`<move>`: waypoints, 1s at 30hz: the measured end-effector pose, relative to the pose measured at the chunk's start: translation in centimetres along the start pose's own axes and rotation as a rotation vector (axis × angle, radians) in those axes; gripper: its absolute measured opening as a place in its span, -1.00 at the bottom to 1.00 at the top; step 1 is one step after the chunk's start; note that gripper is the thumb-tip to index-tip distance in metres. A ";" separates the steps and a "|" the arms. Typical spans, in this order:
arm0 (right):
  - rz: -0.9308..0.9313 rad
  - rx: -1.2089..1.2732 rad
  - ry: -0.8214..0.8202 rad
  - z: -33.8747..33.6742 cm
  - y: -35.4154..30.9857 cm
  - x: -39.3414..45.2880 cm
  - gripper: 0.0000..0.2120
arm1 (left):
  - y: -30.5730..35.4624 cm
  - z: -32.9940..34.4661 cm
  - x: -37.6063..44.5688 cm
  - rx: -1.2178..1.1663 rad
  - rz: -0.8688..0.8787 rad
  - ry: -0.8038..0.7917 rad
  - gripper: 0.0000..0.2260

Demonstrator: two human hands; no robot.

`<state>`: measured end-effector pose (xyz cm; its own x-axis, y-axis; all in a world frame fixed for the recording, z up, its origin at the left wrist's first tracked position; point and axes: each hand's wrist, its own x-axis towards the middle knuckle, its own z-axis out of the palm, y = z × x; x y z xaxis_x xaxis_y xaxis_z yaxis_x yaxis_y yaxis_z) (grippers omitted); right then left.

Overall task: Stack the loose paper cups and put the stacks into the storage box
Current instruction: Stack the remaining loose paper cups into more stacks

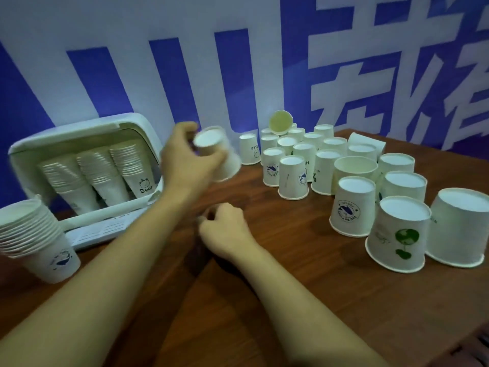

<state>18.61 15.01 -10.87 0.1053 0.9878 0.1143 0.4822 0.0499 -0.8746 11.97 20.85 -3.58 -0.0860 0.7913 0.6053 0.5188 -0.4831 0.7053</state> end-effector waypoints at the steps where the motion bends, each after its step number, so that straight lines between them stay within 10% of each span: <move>1: -0.044 -0.162 0.066 -0.6 -0.3 0.0 -0.75 | -1.4 -1.2 0.1 -0.019 -0.109 0.025 -0.39; 8: -0.181 -0.602 0.652 -7.1 0.5 6.2 -0.71 | -9.6 -5.6 -5.3 -0.064 -0.209 -0.116 -0.36; 14: 0.067 -1.009 0.518 -7.3 5.1 8.6 -0.33 | -10.9 -4.6 -6.8 -0.175 -0.169 -0.197 -0.43; 30: -0.273 -0.610 0.606 -6.7 4.5 7.0 -0.46 | -11.2 -4.7 -7.2 -0.203 -0.164 -0.230 -0.52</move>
<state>27.38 21.18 -10.84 0.2761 0.6976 0.6612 0.9173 0.0142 -0.3980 2.80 18.84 -14.07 0.0515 0.9170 0.3956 0.3317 -0.3893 0.8593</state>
